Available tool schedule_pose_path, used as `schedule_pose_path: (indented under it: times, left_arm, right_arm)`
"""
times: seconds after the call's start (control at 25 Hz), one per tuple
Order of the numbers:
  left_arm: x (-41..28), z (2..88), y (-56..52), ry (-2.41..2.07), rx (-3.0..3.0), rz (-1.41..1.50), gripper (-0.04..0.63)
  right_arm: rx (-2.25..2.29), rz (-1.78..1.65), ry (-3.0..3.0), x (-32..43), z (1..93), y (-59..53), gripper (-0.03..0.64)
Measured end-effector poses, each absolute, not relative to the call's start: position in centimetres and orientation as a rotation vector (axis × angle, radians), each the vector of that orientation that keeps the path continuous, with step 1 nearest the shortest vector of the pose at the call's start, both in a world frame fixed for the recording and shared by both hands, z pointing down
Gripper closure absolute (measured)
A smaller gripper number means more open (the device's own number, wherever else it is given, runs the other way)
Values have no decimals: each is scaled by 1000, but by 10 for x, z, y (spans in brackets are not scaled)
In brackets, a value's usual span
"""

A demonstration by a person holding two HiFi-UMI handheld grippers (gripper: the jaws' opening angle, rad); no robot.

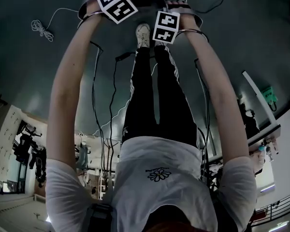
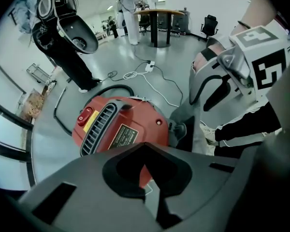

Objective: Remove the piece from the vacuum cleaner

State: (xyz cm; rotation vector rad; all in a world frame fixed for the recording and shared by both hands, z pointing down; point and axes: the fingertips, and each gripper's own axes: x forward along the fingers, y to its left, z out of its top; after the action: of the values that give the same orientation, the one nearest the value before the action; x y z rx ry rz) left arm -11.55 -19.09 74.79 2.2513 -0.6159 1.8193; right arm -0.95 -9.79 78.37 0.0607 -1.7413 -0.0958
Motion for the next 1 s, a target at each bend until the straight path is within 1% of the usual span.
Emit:
schedule_pose_path:
  times: [0.16,0.24,0.28,0.4,0.52,0.68,1.0]
  left_arm:
    - [-107,755,-181,-579,2229,1870,595]
    - [-102,753,-182,-550,2225,1901,595]
    - [-102,752,-183,-528,2224,1919,595]
    - [-108,749,-187,-497,2245,1958,595]
    - [-114,749,-188,-517,2248,1941,595]
    - [-117,756,-191,-515,2241,1942,595]
    - [-110,750,-188,-519,2210,1964,595]
  right_arm:
    - [76,-17,-1637,22,814,-89,436]
    - [125,2,-1635,30,823,-85,577]
    - [145,17,-1648,30,825,-82,591]
    - [118,60,-1687,18,826,-60,592]
    - [70,18,-1729,-1,826,-33,592]
    - [78,37,-1773,-18,829,-23,592]
    - [96,61,-1798,-15,819,-14,592]
